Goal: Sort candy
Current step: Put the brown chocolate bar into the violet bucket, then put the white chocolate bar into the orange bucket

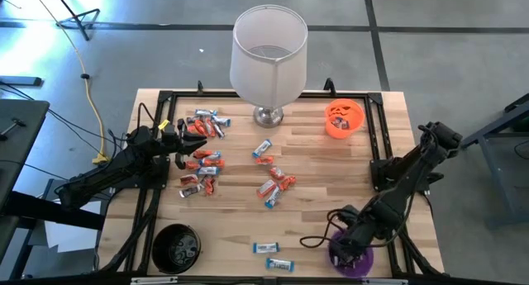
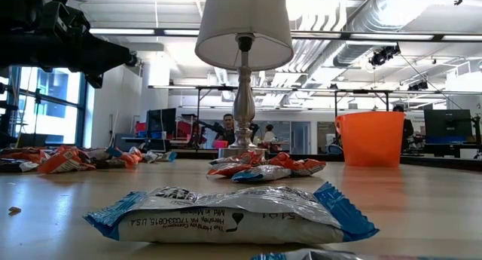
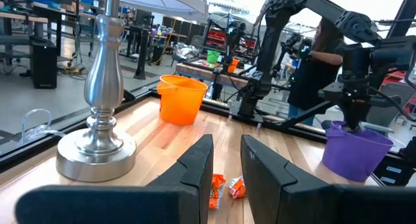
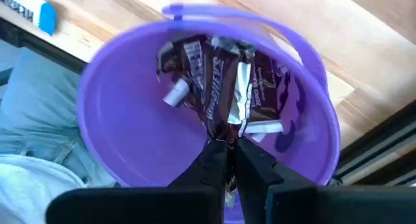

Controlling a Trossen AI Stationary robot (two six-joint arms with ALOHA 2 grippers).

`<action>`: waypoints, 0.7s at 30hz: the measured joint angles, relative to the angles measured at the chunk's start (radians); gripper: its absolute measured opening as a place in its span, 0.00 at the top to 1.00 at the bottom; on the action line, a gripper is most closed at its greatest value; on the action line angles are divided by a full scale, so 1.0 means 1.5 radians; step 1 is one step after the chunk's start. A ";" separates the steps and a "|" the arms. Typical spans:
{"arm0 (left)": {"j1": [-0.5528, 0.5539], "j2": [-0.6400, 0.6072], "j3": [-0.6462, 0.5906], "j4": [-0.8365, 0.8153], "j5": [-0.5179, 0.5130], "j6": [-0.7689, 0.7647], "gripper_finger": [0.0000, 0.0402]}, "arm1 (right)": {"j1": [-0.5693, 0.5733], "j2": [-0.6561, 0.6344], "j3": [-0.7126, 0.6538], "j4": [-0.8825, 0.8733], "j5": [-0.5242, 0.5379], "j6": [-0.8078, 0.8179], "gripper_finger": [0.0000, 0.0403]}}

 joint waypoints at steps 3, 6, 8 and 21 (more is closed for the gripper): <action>0.000 0.000 0.000 0.000 0.000 0.000 0.84 | 0.000 -0.002 0.000 0.004 -0.005 0.000 0.95; 0.000 0.000 0.000 0.000 0.000 0.000 0.84 | 0.002 -0.002 0.000 0.017 -0.014 0.000 0.94; 0.000 0.000 0.000 0.000 0.000 0.000 0.84 | 0.003 -0.002 0.000 0.029 -0.015 0.005 0.92; 0.000 0.000 0.000 0.000 0.000 0.000 0.84 | 0.036 -0.041 0.009 0.091 0.066 0.184 0.77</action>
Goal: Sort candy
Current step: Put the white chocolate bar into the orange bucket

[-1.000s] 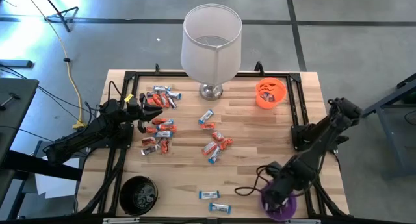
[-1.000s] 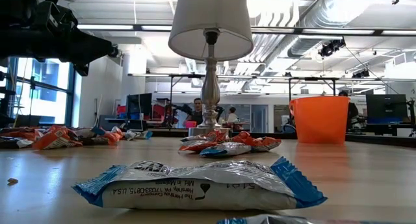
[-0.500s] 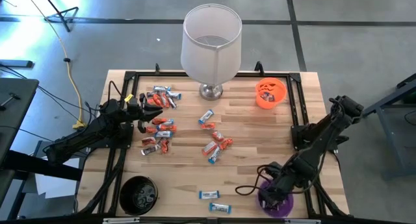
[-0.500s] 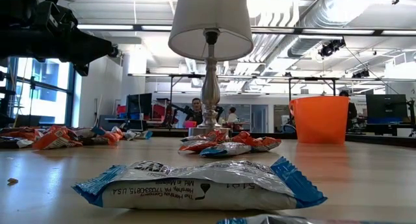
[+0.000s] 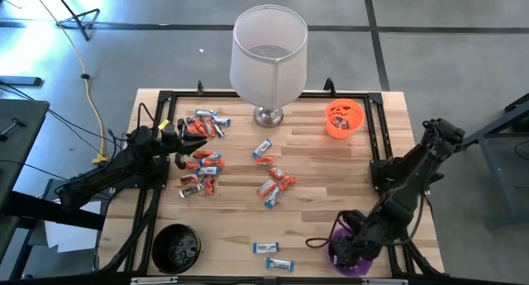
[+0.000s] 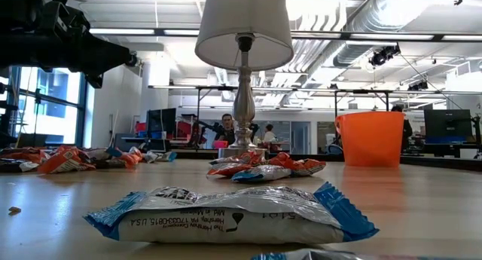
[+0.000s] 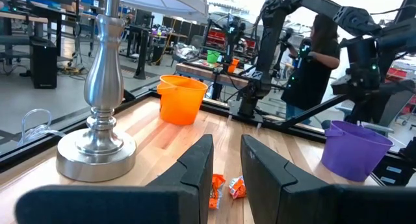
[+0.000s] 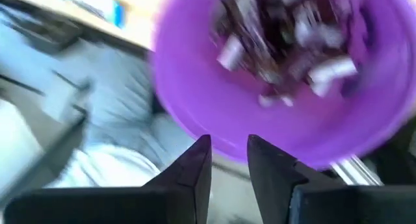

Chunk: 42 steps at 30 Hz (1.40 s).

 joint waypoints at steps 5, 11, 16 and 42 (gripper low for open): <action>0.000 0.000 0.000 0.000 0.000 0.000 0.84 | -0.001 0.007 0.079 -0.066 0.113 -0.060 0.77; 0.000 0.000 0.000 0.000 0.000 0.000 0.84 | -0.008 0.036 0.170 -0.177 0.306 -0.253 0.77; 0.000 0.000 0.000 0.000 0.000 0.000 0.84 | -0.014 0.046 0.193 -0.187 0.444 -0.442 0.77; 0.000 0.000 0.000 0.000 0.000 0.000 0.84 | -0.311 0.045 0.212 -0.392 0.528 -0.849 0.77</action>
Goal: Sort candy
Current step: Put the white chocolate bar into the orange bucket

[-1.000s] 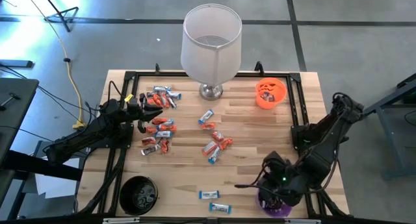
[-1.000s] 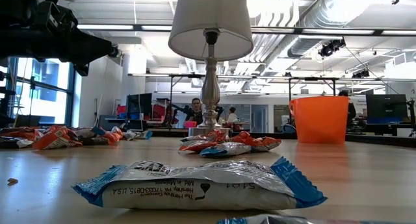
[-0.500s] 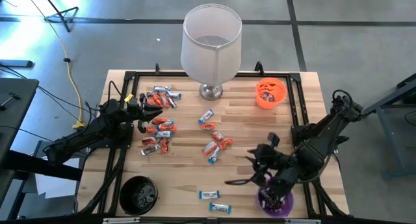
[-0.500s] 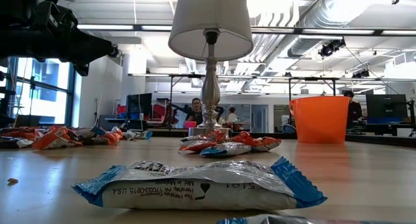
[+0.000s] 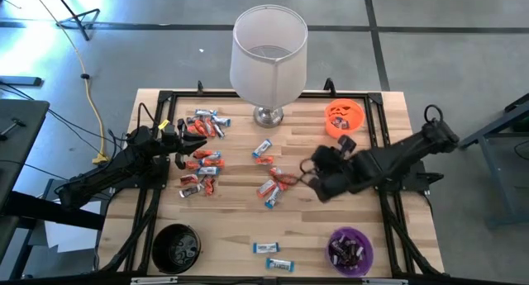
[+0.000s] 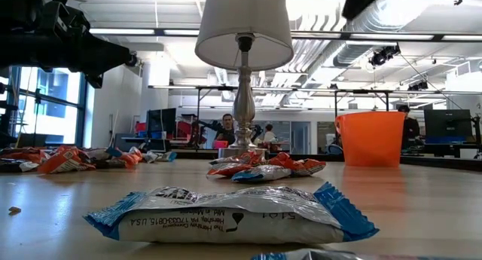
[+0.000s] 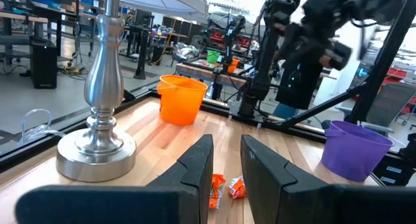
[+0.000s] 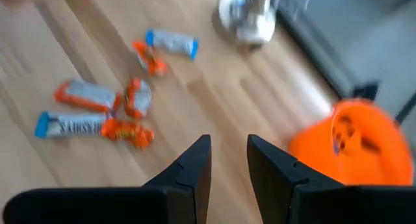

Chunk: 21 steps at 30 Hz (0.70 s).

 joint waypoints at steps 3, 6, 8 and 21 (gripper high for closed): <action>0.000 0.000 0.000 0.000 0.000 0.000 0.84 | -0.054 0.000 0.000 0.000 -0.098 -0.046 0.77; 0.000 0.000 0.000 0.000 0.000 0.000 0.84 | -0.103 -0.002 0.000 0.001 -0.178 -0.104 0.77; 0.000 0.000 0.000 0.000 0.000 0.000 0.84 | -0.132 -0.008 0.000 0.011 -0.218 -0.130 0.77; 0.000 0.000 0.000 0.000 0.000 0.000 0.84 | -0.206 -0.128 0.000 0.130 -0.306 -0.168 0.77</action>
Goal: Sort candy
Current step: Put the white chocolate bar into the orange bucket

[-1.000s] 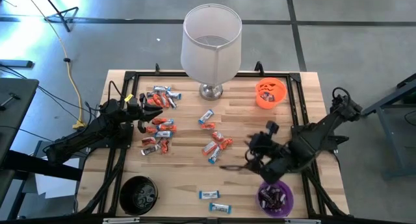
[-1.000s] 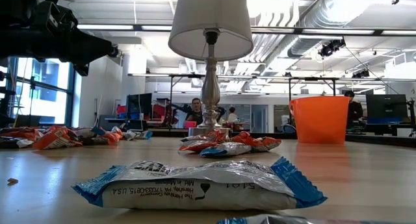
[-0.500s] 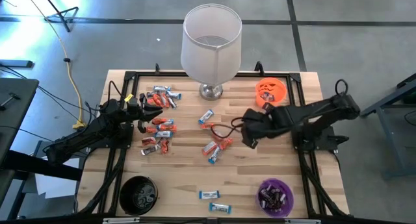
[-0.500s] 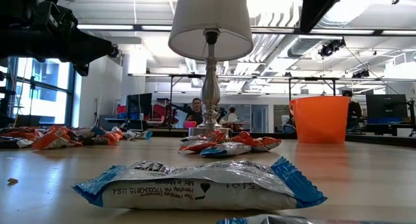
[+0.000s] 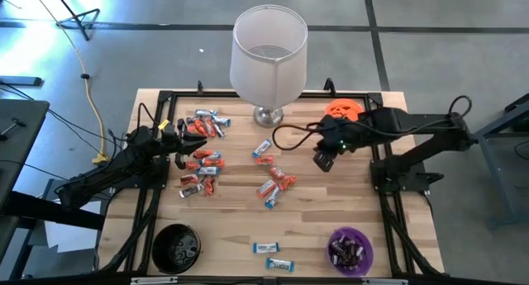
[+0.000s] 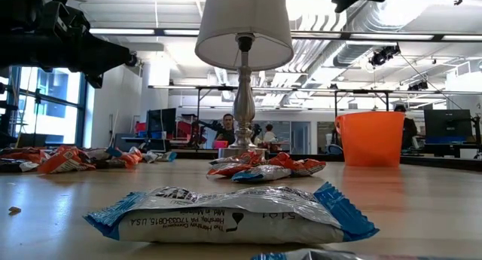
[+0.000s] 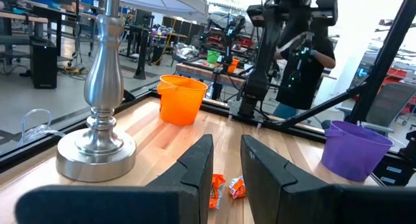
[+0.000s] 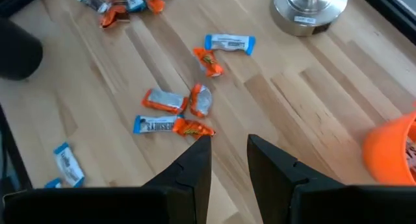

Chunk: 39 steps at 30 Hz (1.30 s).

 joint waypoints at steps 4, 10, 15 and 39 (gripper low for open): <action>0.000 0.000 0.000 0.000 0.000 0.000 0.84 | 0.024 0.007 -0.001 -0.022 0.000 0.016 0.77; 0.000 0.000 0.000 0.000 0.000 0.000 0.84 | 0.039 0.002 -0.001 -0.111 0.033 0.083 0.77; 0.000 0.000 0.000 0.000 0.000 0.000 0.84 | 0.028 0.002 -0.002 -0.174 0.037 0.078 0.77; 0.000 0.000 0.000 0.000 0.000 0.000 0.84 | 0.045 0.161 -0.003 -0.038 0.075 -0.051 0.77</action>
